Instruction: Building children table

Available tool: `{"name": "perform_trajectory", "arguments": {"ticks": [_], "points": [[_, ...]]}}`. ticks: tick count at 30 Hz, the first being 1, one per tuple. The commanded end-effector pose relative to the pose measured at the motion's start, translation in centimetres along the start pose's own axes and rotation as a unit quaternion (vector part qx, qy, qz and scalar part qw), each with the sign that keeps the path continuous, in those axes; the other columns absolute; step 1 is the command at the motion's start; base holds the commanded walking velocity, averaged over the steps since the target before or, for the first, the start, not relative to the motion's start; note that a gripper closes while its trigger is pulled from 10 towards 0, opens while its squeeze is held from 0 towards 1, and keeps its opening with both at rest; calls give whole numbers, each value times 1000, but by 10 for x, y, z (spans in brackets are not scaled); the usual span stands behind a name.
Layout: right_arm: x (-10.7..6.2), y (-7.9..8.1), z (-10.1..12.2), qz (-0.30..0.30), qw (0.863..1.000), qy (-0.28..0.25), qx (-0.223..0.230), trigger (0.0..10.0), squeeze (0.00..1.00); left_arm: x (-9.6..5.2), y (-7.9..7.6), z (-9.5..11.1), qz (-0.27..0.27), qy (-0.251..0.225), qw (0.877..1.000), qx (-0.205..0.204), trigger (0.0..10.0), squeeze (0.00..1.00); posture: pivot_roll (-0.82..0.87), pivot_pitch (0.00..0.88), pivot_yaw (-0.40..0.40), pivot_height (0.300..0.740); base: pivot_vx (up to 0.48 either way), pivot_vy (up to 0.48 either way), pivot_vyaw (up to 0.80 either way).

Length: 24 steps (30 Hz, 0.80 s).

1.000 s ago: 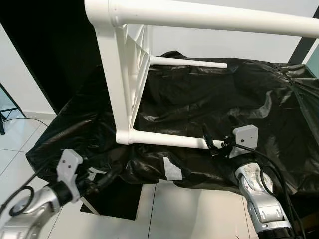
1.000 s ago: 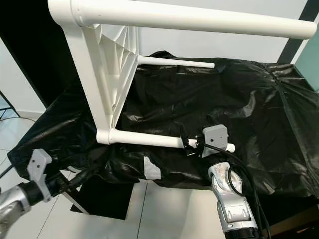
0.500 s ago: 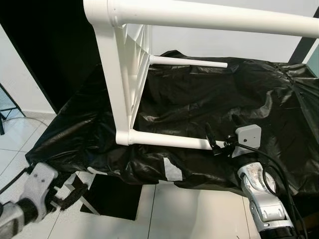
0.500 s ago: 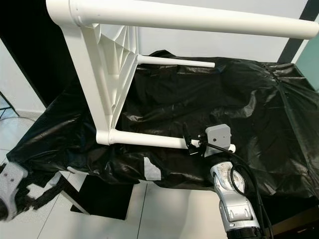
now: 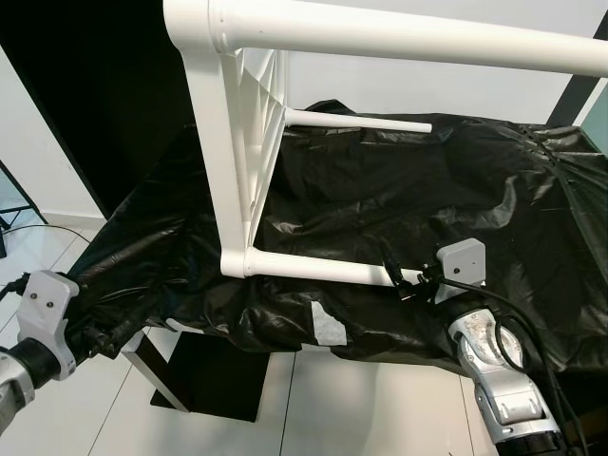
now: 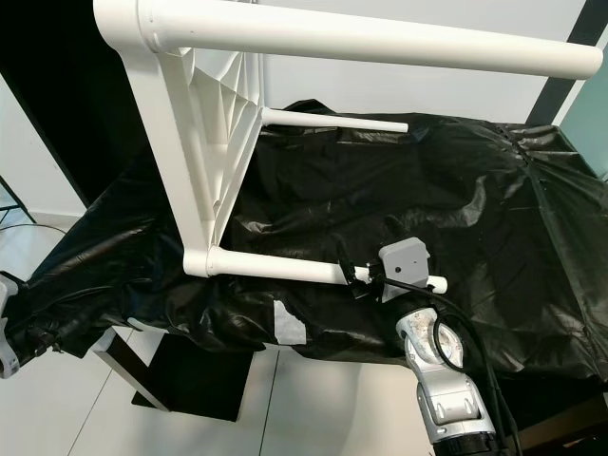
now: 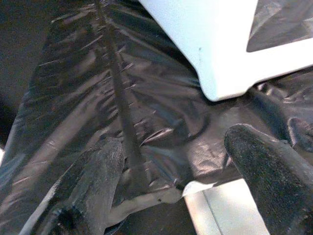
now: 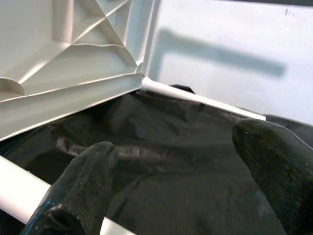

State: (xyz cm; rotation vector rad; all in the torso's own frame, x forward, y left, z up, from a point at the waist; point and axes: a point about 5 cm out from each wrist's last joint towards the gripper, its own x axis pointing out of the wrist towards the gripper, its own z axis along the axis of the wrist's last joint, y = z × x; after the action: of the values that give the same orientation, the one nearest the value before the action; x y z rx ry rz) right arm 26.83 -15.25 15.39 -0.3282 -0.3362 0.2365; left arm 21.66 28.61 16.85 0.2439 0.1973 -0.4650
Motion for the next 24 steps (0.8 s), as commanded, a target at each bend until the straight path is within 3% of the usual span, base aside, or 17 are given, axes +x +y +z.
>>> {"name": "perform_trajectory", "arguments": {"ticks": [1,7,8,10,13,14,16,17,20,22,24], "points": [[1,6,11,29,999,-29,-23,10000,1000,9,3,5,10,-21,1000,-1,10000,0,59,0,-16,740,0,0,0],[3,9,23,52,995,-57,-57,10000,1000,24,10,8,33,-44,998,-12,10000,0,50,0,-13,740,0,0,0],[9,6,35,60,986,-85,-130,10000,0,40,23,14,66,-68,995,-25,10000,0,34,0,-9,740,0,0,0],[11,5,39,61,981,-94,-157,10000,0,45,27,16,76,-78,994,-29,10000,0,34,0,-9,740,0,0,0],[19,0,49,41,960,-113,-254,10000,0,58,35,24,97,-103,989,-43,10000,0,20,0,-10,740,0,0,0],[19,0,49,41,960,-113,-254,10000,0,58,35,24,97,-103,989,-43,10000,0,20,0,-10,740,0,0,0],[25,2,57,37,935,-136,-325,10000,0,71,34,28,95,-116,987,-51,10000,0,11,0,-7,740,0,0,0],[25,2,57,37,935,-136,-325,10000,0,71,34,28,95,-116,987,-51,10000,0,11,0,-7,740,0,0,0],[33,6,68,22,911,-165,-378,10000,0,86,32,31,89,-124,987,-57,10000,0,8,0,-10,740,0,0,0],[34,6,71,19,906,-174,-386,10000,0,89,31,32,87,-127,986,-60,10000,0,8,0,-10,740,0,0,0],[40,9,80,-2,892,-197,-408,10000,0,104,30,34,82,-131,986,-60,10000,0,6,0,-13,740,0,0,0]]}}
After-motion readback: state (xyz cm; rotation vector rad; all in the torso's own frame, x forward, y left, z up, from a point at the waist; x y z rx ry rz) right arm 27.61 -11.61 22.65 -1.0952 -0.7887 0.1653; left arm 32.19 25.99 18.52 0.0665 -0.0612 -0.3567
